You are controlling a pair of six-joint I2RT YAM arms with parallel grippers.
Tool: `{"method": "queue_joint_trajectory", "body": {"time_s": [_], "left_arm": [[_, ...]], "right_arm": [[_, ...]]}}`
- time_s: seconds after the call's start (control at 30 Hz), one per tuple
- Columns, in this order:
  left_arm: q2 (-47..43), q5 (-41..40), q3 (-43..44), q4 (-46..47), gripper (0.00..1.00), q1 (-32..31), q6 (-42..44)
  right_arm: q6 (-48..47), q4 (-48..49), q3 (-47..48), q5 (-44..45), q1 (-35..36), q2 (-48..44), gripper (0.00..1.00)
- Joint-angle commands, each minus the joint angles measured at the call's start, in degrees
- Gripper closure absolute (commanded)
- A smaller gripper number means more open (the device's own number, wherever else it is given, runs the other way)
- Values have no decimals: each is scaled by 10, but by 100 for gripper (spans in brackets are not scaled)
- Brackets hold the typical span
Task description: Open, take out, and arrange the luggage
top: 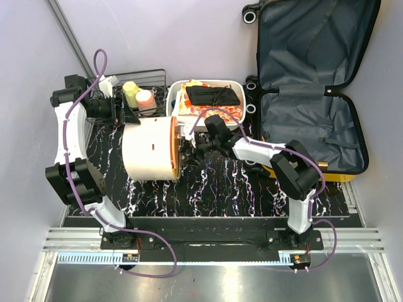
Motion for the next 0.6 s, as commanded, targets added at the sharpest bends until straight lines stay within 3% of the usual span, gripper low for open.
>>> {"method": "queue_joint_trajectory", "body": {"time_s": [0.0, 0.2, 0.33, 0.43, 0.57], "left_arm": [[-33, 23, -23, 42, 14, -8, -24], [-56, -5, -41, 54, 15, -12, -48], [-82, -19, -87, 80, 16, -12, -48], [-88, -18, -105, 101, 17, -13, -47], [-79, -11, -103, 112, 18, -15, -59]], "right_arm": [[-42, 23, -27, -38, 40, -27, 38], [-13, 111, -139, 13, 48, -110, 38], [45, 186, -215, 67, 9, -150, 39], [38, 221, -223, 68, -13, -134, 39], [29, 230, -167, 45, -41, -66, 41]]}}
